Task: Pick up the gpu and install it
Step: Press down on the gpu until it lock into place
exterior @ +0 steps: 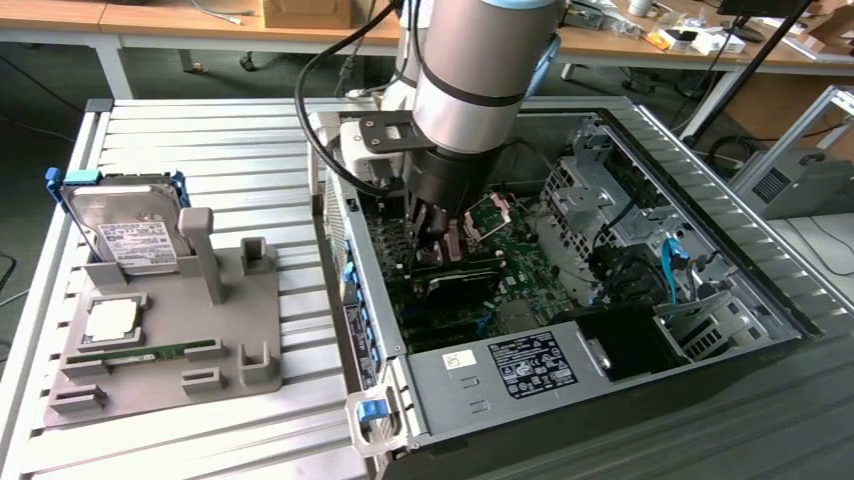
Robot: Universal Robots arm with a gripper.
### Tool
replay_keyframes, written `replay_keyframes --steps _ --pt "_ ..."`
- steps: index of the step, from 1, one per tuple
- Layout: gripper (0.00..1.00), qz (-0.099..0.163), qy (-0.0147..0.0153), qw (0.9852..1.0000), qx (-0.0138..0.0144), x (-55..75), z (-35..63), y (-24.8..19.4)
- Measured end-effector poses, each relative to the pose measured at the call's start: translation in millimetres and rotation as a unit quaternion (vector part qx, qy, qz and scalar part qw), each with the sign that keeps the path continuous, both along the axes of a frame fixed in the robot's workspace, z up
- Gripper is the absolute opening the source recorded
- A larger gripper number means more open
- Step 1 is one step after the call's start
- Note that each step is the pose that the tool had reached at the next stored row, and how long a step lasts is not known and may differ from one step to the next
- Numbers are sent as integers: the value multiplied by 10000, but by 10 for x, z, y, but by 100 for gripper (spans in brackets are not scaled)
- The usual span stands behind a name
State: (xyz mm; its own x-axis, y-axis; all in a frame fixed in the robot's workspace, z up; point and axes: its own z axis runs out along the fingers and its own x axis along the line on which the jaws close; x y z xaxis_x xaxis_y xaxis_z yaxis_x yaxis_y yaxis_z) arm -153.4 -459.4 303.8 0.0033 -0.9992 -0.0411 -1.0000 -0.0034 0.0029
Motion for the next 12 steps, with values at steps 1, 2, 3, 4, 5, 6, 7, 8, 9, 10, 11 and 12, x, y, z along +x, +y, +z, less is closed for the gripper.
replay_keyframes --steps 1,2,3,4,5,6,7,8,9,10,11,12 --pt "11 0 0 10000 0 20 0 0" --pt "11 0 0 10000 0 35 0 0" --pt "11 0 0 10000 0 47 0 0" --pt "11 1 0 10000 1 56 0 0" --pt "11 0 0 10000 2 60 -1 -1" --pt "11 0 0 10000 3 67 -1 0" --pt "11 1 0 10000 2 75 -1 0" --pt "11 1 0 10000 2 81 -1 0" --pt "11 0 0 10000 3 81 -1 0" --pt "11 -1 0 10000 4 76 -1 0" --pt "11 0 -1 10000 4 66 -2 0" --pt "11 0 -1 10000 5 64 -3 0"
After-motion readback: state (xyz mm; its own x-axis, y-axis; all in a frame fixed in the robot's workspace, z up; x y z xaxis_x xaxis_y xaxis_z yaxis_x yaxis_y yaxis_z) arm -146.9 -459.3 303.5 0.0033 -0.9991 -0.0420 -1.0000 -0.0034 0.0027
